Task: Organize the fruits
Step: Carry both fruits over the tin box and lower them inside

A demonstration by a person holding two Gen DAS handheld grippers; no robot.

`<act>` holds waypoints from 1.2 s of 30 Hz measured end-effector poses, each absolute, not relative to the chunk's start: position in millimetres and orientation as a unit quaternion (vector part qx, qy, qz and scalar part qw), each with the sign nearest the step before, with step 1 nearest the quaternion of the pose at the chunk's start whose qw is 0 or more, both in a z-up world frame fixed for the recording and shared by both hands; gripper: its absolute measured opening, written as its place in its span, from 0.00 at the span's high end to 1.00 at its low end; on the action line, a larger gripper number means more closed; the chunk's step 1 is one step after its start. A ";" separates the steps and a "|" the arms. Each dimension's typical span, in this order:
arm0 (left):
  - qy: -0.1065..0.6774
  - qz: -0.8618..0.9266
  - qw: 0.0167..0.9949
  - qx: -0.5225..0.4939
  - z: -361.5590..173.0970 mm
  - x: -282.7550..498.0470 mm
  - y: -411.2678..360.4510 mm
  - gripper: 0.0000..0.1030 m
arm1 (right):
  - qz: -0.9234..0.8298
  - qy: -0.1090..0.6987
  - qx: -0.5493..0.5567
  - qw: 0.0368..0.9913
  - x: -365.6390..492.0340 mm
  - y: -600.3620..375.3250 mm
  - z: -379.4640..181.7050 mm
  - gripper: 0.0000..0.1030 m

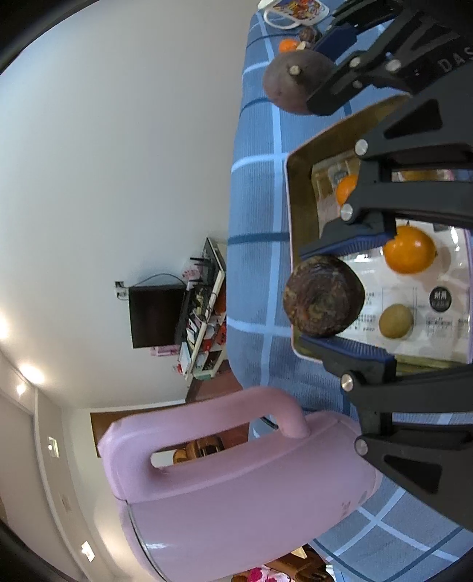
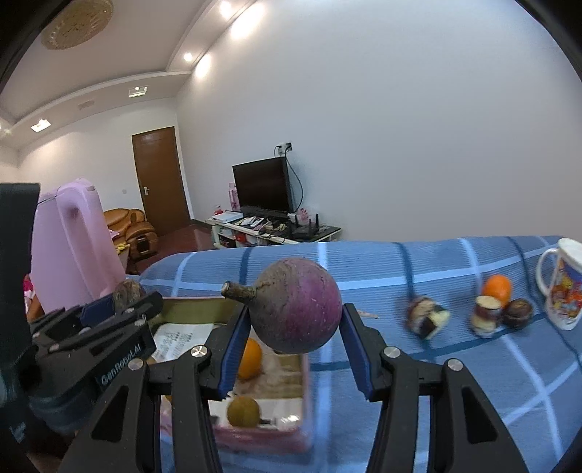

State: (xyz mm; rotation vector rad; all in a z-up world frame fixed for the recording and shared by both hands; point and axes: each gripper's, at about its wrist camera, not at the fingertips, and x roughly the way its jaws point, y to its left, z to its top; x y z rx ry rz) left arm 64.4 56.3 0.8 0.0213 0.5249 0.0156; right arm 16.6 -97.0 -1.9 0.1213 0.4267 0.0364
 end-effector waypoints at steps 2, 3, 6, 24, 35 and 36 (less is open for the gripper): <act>0.267 0.013 0.964 0.011 -1.9 68.6 58.7 0.59 | 0.019 0.220 0.065 0.973 26.1 -93.6 -3.5 0.49; 0.272 0.017 0.962 0.012 -3.8 71.1 59.4 0.59 | 0.022 0.225 0.070 0.972 30.9 -92.0 -4.8 0.49; 0.290 0.031 0.957 0.012 -9.4 79.8 63.9 0.59 | 0.038 0.240 0.084 0.966 46.6 -88.5 -8.6 0.49; 0.360 0.037 0.931 0.043 -41.7 101.0 59.0 0.58 | 0.096 0.337 0.092 0.932 109.0 -52.1 -29.5 0.48; 0.373 0.008 0.927 0.025 -43.3 106.0 58.1 0.58 | 0.110 0.341 0.071 0.931 107.4 -49.3 -31.5 0.47; 0.374 0.009 0.927 0.027 -43.3 106.1 57.4 0.58 | 0.114 0.339 0.074 0.931 107.1 -50.8 -31.5 0.47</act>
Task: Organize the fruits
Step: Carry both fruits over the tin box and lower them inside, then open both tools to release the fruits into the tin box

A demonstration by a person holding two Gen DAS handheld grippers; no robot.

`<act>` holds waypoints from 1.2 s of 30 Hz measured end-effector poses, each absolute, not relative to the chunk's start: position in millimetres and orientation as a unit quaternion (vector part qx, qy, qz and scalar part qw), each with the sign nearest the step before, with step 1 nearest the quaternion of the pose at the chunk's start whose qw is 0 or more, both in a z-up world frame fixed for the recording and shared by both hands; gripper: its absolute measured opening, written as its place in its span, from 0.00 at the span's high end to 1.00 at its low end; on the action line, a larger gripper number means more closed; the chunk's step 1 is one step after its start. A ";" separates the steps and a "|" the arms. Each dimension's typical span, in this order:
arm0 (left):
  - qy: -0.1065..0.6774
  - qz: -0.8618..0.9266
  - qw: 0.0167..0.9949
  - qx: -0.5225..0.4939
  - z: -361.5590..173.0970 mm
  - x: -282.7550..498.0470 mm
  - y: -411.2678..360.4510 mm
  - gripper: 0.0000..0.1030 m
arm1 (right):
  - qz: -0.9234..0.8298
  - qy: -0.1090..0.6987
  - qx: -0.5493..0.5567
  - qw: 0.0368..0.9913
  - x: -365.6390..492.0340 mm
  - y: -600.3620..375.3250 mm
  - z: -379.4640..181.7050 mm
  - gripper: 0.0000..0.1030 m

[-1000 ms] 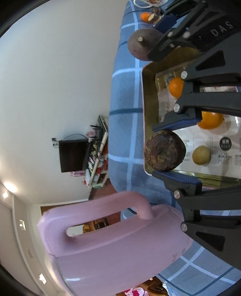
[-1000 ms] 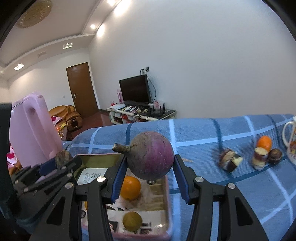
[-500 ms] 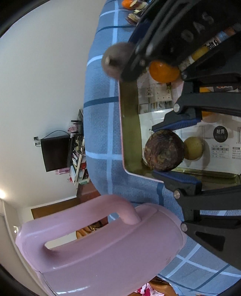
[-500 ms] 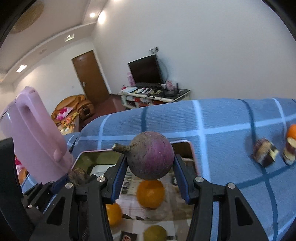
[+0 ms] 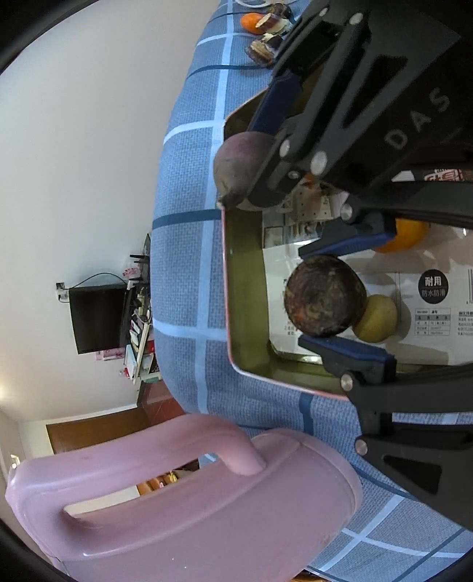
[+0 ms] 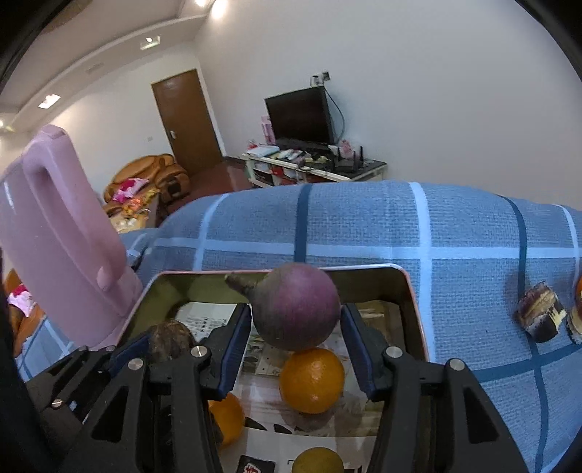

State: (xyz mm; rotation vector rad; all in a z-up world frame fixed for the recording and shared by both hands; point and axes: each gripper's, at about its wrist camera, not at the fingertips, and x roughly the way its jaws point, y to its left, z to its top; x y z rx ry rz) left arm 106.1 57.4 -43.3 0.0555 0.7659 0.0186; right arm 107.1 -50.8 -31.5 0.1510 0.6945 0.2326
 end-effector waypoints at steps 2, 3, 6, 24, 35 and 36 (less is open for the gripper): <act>0.373 0.010 0.927 0.027 -42.8 106.0 56.9 0.57 | 0.126 0.335 0.081 0.930 106.2 -52.4 -30.8 0.45; 0.373 0.012 0.927 0.027 -42.4 106.0 56.8 0.55 | 0.133 0.332 0.085 0.930 104.6 -53.8 -30.6 0.42; 0.370 0.002 0.929 0.018 -41.4 103.6 57.3 0.45 | 0.153 0.323 0.100 0.928 101.2 -57.9 -29.3 0.40; 0.288 0.002 0.958 -0.005 -16.5 80.0 59.2 0.00 | 0.064 0.194 0.156 0.966 44.1 -107.4 -1.2 0.26; 0.222 0.051 0.973 0.029 -9.7 49.9 45.8 0.00 | -0.069 0.143 0.079 0.984 6.2 -126.2 5.4 0.15; 0.221 0.051 0.973 0.028 -10.2 50.0 45.5 0.00 | -0.068 0.143 0.079 0.984 4.1 -128.3 6.7 0.15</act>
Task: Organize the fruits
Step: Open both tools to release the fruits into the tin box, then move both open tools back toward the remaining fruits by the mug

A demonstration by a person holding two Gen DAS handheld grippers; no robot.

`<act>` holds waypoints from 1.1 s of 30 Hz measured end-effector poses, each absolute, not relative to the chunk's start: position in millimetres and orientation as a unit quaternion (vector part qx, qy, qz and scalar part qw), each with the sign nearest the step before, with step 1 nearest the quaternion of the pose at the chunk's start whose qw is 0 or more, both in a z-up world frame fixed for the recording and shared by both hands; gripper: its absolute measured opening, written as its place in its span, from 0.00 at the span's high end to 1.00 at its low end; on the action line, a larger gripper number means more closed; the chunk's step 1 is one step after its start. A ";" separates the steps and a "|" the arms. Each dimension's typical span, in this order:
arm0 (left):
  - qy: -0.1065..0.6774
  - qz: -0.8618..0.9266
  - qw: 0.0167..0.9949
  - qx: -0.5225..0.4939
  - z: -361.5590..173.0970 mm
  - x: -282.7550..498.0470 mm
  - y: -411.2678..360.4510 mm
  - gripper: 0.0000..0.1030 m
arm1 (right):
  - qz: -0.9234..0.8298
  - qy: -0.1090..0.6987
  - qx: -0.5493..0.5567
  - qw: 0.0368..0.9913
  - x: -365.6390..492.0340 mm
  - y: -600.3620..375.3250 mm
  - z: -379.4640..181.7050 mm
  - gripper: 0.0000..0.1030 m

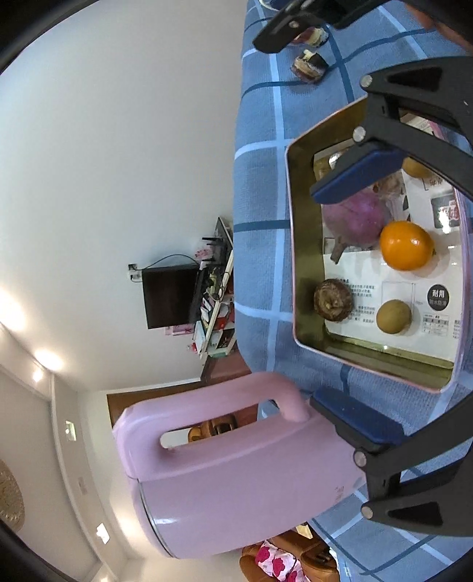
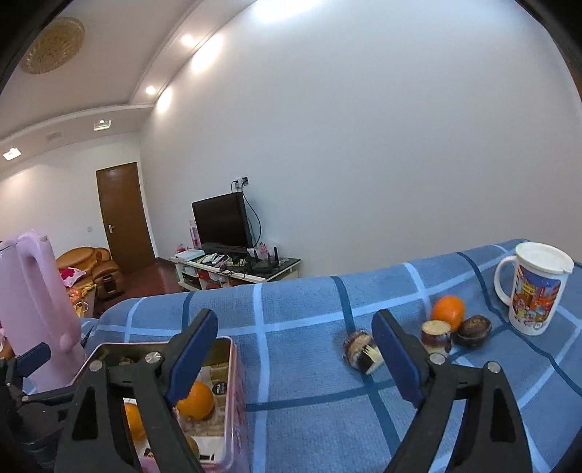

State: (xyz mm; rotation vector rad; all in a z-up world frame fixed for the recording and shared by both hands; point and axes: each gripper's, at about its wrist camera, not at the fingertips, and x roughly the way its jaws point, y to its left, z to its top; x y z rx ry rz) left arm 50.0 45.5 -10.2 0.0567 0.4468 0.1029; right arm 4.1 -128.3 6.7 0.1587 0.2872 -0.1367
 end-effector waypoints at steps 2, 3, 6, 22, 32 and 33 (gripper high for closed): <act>0.222 0.051 0.973 0.029 -10.7 50.3 44.3 0.00 | -0.066 0.142 0.072 0.985 -2.6 -129.0 8.1 0.15; 0.217 0.048 0.975 0.029 -10.1 48.4 44.0 0.00 | -0.066 0.140 0.067 0.986 -8.0 -128.5 7.6 0.15; 0.205 0.042 0.977 0.032 -8.6 41.6 42.1 0.00 | -0.064 0.140 0.052 0.987 -18.5 -126.9 9.4 0.15; 0.245 -0.012 0.968 0.043 -13.2 14.4 9.0 0.00 | -0.048 0.173 0.025 0.983 -37.7 -161.6 6.0 0.15; 0.251 -0.040 0.964 0.076 -13.9 -7.5 -42.7 0.00 | -0.082 0.185 0.026 0.979 -57.8 -224.3 5.0 0.15; 0.253 -0.043 0.963 0.078 -13.1 -8.7 -46.2 0.00 | -0.085 0.188 0.030 0.978 -59.9 -231.1 3.7 0.15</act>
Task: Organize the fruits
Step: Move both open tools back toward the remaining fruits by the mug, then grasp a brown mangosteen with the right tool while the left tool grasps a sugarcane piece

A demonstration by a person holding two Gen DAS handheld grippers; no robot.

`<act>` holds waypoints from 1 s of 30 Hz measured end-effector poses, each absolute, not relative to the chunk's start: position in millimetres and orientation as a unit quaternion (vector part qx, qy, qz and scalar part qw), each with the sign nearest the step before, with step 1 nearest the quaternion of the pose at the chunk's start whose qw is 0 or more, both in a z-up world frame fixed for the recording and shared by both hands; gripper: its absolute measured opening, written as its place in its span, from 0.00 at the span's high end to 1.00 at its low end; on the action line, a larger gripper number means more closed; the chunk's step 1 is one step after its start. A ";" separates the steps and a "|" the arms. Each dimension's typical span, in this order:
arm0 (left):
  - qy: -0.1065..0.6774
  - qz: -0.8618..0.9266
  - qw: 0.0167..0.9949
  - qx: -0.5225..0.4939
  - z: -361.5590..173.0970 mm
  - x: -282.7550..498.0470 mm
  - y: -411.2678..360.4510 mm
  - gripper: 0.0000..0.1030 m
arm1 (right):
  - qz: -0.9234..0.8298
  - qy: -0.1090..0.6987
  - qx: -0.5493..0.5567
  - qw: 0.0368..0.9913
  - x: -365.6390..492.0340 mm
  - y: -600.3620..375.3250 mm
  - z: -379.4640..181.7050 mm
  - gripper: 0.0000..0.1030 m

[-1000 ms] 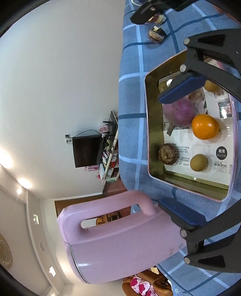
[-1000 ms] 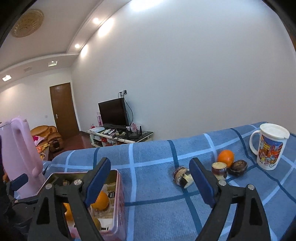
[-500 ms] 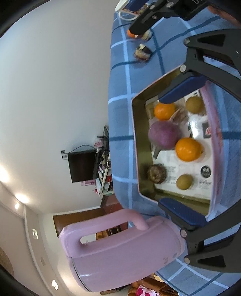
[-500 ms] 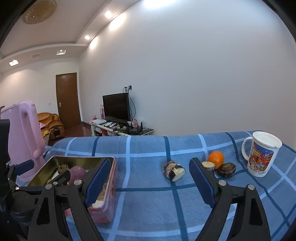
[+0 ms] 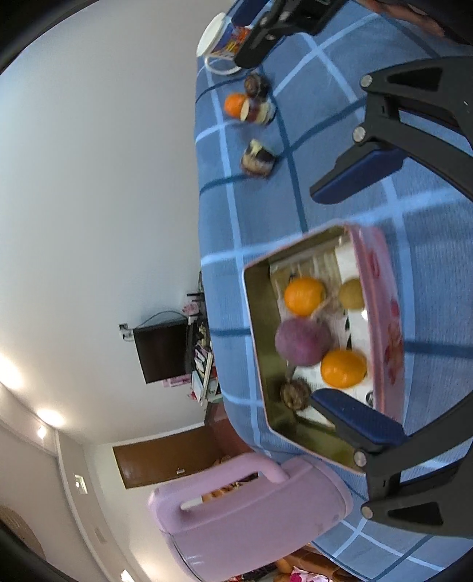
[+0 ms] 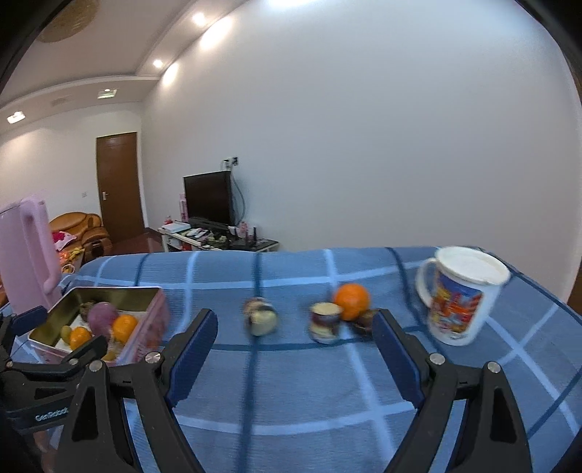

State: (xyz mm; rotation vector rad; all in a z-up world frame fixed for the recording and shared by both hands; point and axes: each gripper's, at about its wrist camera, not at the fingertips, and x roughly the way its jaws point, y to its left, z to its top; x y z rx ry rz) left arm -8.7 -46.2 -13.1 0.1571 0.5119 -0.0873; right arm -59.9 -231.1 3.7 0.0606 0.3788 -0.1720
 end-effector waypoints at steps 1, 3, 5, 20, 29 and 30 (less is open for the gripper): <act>0.257 -0.047 0.962 0.079 -13.3 -8.9 -50.1 0.00 | -0.089 0.190 0.033 0.977 -61.3 -237.1 2.7 0.15; 0.266 -0.052 0.959 0.081 -14.2 -8.0 -58.1 0.00 | -0.097 0.195 0.034 0.975 -63.6 -249.2 2.4 0.15; 0.275 -0.058 0.956 0.081 -15.5 -7.7 -67.3 0.00 | -0.103 0.202 0.034 0.973 -65.4 -261.8 1.3 0.15; 0.363 -0.100 0.923 0.077 -36.2 10.1 -152.0 0.01 | -0.069 0.351 0.133 0.924 -22.9 -339.0 -35.4 0.45; 0.383 -0.121 0.914 0.062 -39.2 32.9 -169.3 0.12 | -0.071 0.411 0.078 0.905 43.0 -334.5 -50.5 0.45; 0.380 -0.124 0.915 0.059 -38.2 35.0 -169.7 0.12 | -0.069 0.417 0.086 0.902 49.2 -336.9 -52.9 0.45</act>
